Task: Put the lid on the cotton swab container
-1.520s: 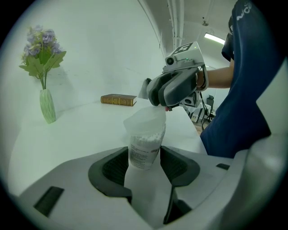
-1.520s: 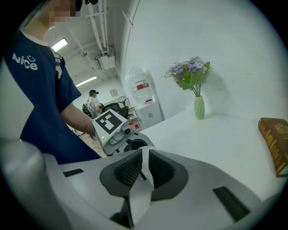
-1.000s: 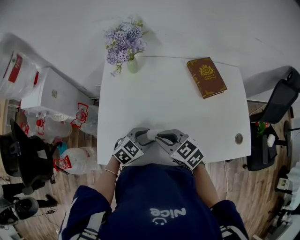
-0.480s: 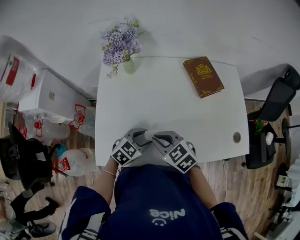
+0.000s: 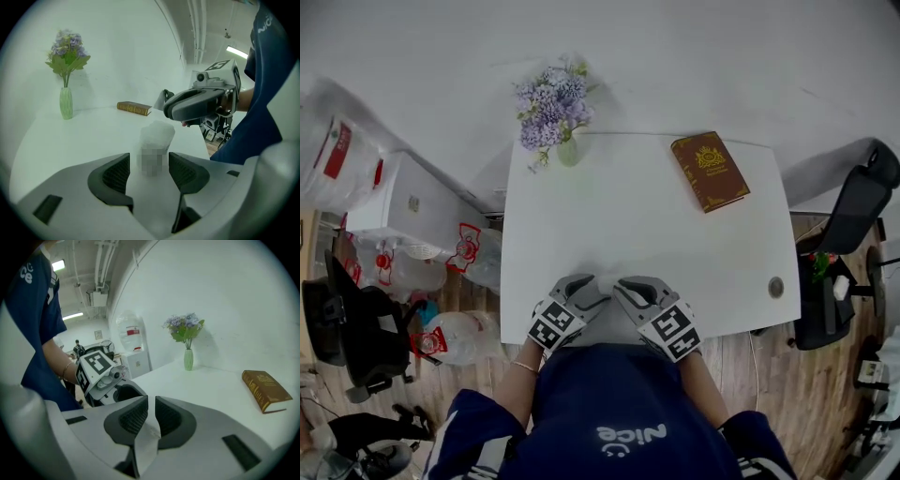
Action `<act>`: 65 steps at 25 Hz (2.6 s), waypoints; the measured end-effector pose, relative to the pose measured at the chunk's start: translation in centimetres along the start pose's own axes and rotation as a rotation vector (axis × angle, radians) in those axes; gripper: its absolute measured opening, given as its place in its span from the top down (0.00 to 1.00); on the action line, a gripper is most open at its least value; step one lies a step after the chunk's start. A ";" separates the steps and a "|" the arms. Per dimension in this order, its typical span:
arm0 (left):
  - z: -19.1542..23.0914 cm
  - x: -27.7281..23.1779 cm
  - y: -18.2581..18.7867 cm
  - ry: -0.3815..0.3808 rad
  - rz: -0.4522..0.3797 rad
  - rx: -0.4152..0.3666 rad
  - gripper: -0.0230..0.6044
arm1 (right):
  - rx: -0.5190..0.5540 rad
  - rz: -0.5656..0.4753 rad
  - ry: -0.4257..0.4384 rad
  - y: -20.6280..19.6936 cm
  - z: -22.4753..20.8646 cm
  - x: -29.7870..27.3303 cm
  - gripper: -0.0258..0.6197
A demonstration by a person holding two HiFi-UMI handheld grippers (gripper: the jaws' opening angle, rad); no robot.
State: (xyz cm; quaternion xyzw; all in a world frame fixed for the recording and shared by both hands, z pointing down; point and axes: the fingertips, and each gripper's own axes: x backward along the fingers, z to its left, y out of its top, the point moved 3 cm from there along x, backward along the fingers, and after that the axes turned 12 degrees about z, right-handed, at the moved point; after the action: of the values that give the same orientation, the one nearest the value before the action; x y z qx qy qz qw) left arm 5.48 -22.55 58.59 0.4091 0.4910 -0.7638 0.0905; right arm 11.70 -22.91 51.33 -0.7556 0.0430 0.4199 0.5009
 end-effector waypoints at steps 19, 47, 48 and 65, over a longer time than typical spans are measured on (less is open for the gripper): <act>-1.5 15.3 2.2 0.066 -0.468 0.114 0.57 | -0.266 -0.367 -0.496 -1.4 2.7 6.9 0.86; 0.2 15.3 3.5 0.136 -0.513 0.125 0.93 | -0.223 -0.355 -0.525 0.3 1.3 6.4 0.87; 0.3 15.2 3.5 0.138 -0.509 0.121 0.93 | -0.221 -0.354 -0.524 0.3 1.1 6.4 0.87; 1.5 14.4 4.0 0.194 -0.481 0.094 0.93 | -0.159 -0.328 -0.511 1.8 -0.3 6.0 0.87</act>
State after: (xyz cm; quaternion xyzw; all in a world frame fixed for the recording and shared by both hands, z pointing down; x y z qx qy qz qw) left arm -2.54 -21.99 45.86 0.3556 0.5446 -0.7425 -0.1602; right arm 14.85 -21.90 46.00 -0.6593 -0.2397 0.5118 0.4959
